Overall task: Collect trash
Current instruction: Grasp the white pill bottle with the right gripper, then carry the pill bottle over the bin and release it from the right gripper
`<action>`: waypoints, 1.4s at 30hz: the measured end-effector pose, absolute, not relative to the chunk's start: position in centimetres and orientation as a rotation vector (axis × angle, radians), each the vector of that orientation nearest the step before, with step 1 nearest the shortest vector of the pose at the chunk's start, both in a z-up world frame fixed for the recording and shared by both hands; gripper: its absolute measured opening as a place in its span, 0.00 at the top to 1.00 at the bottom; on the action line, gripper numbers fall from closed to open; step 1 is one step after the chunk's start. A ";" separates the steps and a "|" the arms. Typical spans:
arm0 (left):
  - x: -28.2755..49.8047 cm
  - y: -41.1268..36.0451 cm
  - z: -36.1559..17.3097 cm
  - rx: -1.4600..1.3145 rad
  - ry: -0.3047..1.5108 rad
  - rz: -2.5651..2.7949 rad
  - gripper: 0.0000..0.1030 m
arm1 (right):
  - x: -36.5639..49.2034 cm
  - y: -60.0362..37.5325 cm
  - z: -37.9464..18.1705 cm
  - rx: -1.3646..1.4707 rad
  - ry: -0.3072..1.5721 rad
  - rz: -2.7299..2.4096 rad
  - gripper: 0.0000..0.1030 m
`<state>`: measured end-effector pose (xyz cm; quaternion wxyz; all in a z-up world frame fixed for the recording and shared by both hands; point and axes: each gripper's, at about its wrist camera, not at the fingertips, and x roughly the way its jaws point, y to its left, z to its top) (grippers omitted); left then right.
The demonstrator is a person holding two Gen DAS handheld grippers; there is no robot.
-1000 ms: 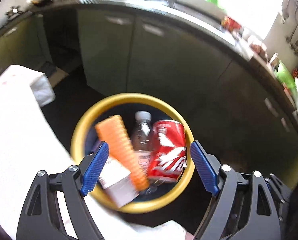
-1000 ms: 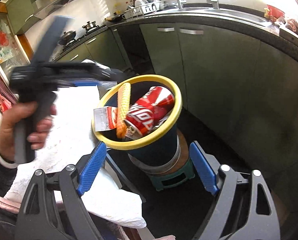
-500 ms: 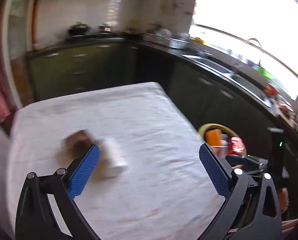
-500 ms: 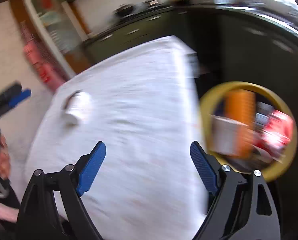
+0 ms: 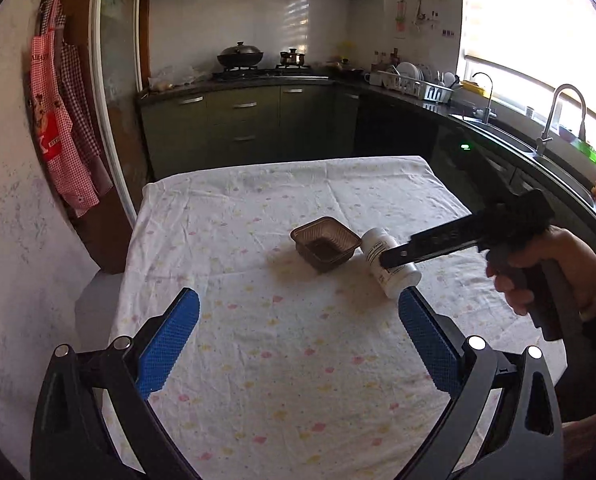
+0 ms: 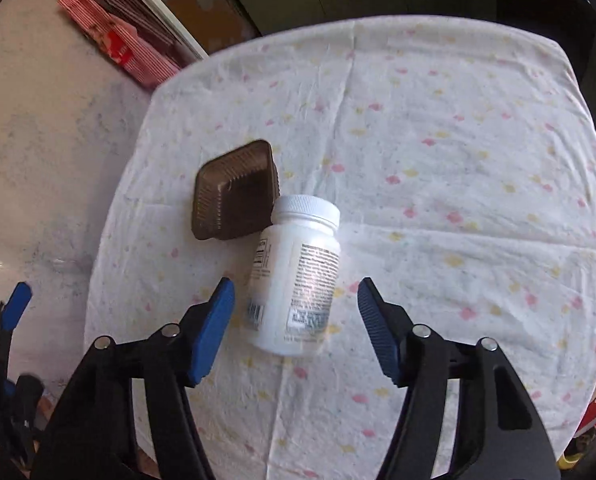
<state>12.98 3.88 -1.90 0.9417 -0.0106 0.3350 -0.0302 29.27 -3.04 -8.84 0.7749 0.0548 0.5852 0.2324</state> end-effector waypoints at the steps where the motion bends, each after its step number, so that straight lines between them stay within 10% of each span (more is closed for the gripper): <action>1: 13.0 3.8 -2.0 -0.017 0.683 -0.069 0.05 | 29.4 -2.5 -9.1 0.104 1.281 0.496 0.42; 11: 12.5 0.6 -2.0 0.031 0.692 -0.102 0.05 | 29.6 -2.6 -9.5 0.068 1.286 0.501 0.56; 30: 16.1 -5.6 -3.3 0.086 0.756 -0.224 0.05 | 21.2 -35.6 -6.4 0.242 0.991 -0.148 0.56; 42: 18.3 -7.4 -3.9 0.135 0.757 -0.352 0.05 | 20.4 -38.6 -10.1 0.192 0.952 -0.339 0.47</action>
